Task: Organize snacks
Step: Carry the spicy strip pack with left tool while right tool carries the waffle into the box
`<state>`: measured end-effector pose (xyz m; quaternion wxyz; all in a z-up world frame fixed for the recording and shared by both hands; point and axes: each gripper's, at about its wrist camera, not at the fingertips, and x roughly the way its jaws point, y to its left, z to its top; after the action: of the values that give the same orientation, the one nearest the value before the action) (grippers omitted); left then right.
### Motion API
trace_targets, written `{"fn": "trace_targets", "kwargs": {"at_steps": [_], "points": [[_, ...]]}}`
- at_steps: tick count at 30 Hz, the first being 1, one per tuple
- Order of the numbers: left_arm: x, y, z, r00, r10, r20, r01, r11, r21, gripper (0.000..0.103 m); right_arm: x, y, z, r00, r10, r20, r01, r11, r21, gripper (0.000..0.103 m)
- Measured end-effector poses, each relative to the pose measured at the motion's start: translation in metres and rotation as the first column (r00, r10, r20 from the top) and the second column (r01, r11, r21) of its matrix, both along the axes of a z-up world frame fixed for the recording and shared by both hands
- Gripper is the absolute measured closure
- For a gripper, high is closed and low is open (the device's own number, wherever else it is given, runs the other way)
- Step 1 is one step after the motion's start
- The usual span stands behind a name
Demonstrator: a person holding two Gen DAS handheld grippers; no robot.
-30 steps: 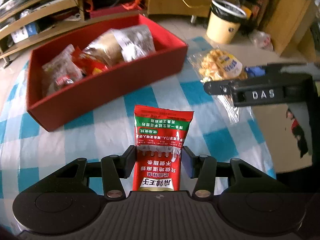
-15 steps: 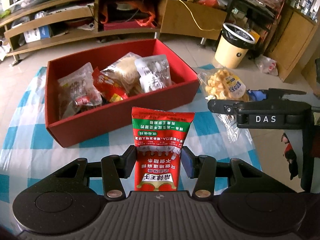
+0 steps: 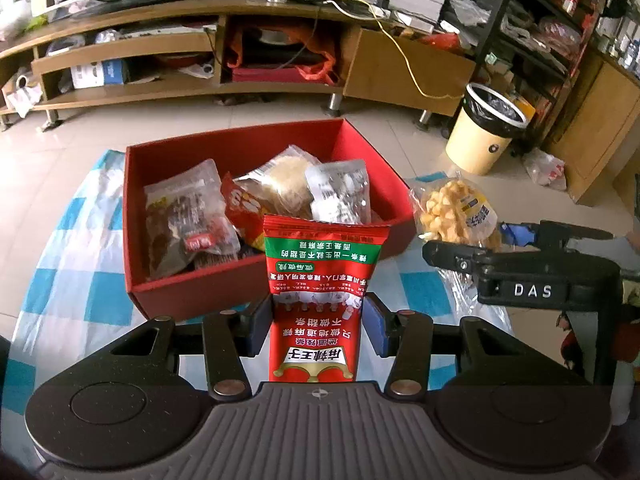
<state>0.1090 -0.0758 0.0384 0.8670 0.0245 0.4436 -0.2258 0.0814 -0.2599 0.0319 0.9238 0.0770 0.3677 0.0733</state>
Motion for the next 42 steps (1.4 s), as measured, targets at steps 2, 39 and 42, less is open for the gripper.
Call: {"fn": "trace_targets", "kwargs": {"at_steps": [2,39,42], "points": [[0.004,0.000,0.003,1.000,0.007,0.005,-0.007,1.000,-0.006,0.046,0.003,0.002,0.001,1.000,0.003,0.006,-0.003,1.000,0.005,0.022],[0.111,0.006,-0.001,0.987,0.154,0.039,-0.155,0.988,0.029,0.050,0.119,0.037,-0.021,1.000,0.007,-0.022,-0.006,0.999,0.039,0.022],[0.110,0.006,-0.002,0.987,0.151,0.046,-0.153,0.987,0.043,0.049,0.123,0.040,-0.025,0.999,0.005,-0.032,-0.004,1.000,0.021,0.020]]}}
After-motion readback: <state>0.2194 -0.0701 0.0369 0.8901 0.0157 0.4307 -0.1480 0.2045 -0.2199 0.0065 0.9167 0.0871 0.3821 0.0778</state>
